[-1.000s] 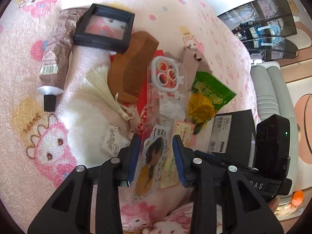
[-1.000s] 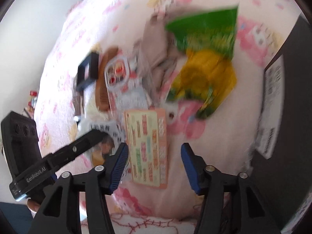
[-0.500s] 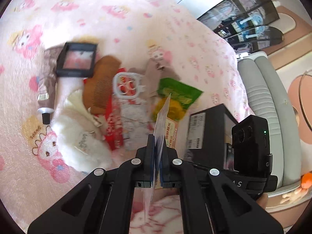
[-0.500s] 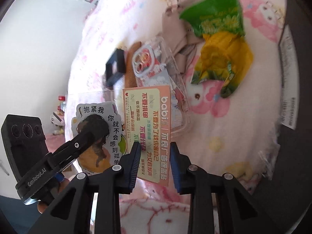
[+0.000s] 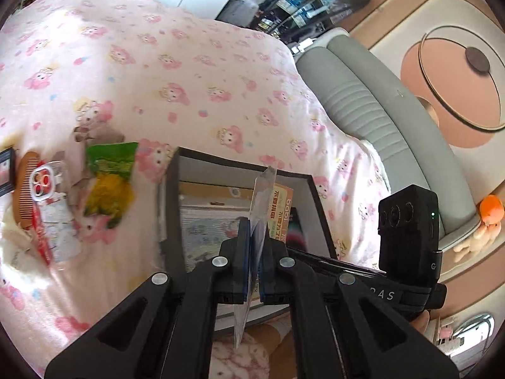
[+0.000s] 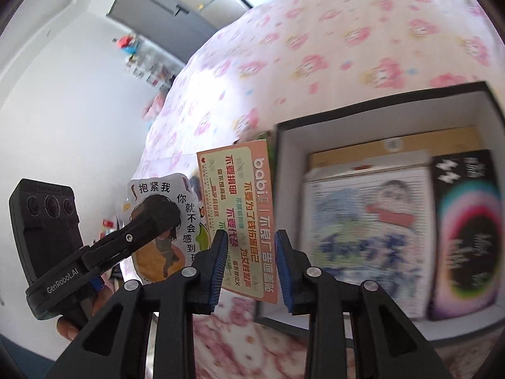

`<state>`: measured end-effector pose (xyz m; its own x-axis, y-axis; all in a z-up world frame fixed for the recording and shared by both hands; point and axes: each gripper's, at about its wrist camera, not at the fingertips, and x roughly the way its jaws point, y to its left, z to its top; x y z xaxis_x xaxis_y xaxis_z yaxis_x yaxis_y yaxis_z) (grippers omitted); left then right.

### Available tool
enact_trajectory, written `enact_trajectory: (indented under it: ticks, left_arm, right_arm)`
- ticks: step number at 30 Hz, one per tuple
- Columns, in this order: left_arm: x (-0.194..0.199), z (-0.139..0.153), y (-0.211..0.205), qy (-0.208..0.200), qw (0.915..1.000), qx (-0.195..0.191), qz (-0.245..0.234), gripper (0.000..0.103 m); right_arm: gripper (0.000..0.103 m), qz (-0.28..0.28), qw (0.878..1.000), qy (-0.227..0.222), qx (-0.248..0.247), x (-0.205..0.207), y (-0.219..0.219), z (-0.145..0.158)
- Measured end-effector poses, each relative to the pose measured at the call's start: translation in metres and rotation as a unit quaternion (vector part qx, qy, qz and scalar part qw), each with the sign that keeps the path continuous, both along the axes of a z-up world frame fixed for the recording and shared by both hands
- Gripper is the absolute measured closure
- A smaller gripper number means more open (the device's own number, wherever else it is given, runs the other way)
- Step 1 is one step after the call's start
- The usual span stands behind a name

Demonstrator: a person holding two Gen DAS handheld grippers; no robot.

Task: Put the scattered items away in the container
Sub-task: 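Carry both held cards over the open box, then lower the cards into the box beside the Smart Devil box and open both grippers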

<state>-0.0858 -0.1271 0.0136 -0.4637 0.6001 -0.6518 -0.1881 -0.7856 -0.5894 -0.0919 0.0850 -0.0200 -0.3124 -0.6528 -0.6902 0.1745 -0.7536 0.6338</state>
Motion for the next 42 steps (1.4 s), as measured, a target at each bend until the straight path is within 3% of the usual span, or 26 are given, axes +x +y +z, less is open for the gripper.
enact_trajectory:
  ticks: [4,8,11,14,20,28,34,40,42]
  left_arm:
    - [-0.018,-0.020,0.057,-0.032,0.9990,0.010,-0.028,0.101]
    - [-0.034,-0.041,0.111,-0.058,0.9967,-0.023,-0.052,0.101]
    - [-0.039,-0.065,0.132,-0.088,0.9937,-0.028,-0.063,0.101]
    - [-0.043,-0.091,0.145,-0.116,0.9906,-0.024,-0.067,0.101]
    - [-0.045,-0.117,0.159,-0.130,0.9876,-0.046,-0.075,0.101]
    - [-0.037,-0.123,0.164,-0.132,0.9848,-0.090,-0.069,0.098]
    - [-0.032,-0.131,0.161,-0.147,0.9827,-0.095,-0.061,0.096]
    - [-0.024,-0.125,0.139,-0.139,0.9863,-0.083,-0.031,0.085]
    - [-0.020,-0.122,0.133,-0.136,0.9844,-0.111,-0.007,0.085]
  right_arm:
    - [0.076,-0.024,1.000,-0.003,0.019,0.003,0.058,-0.008]
    - [0.075,-0.012,0.998,-0.006,0.066,-0.007,0.101,-0.021]
    - [0.075,-0.016,0.996,0.005,0.088,-0.014,0.121,-0.037]
    - [0.075,-0.033,0.997,0.001,0.072,-0.020,0.140,-0.051]
    - [0.075,-0.034,0.997,-0.027,0.064,-0.019,0.147,-0.077]
    - [0.075,-0.040,0.993,0.003,0.108,-0.012,0.139,-0.066]
    - [0.075,-0.048,0.992,0.009,0.115,-0.012,0.142,-0.065]
    - [0.075,-0.044,0.987,0.028,0.153,-0.009,0.136,-0.062]
    - [0.075,-0.043,0.987,0.024,0.154,-0.011,0.137,-0.064]
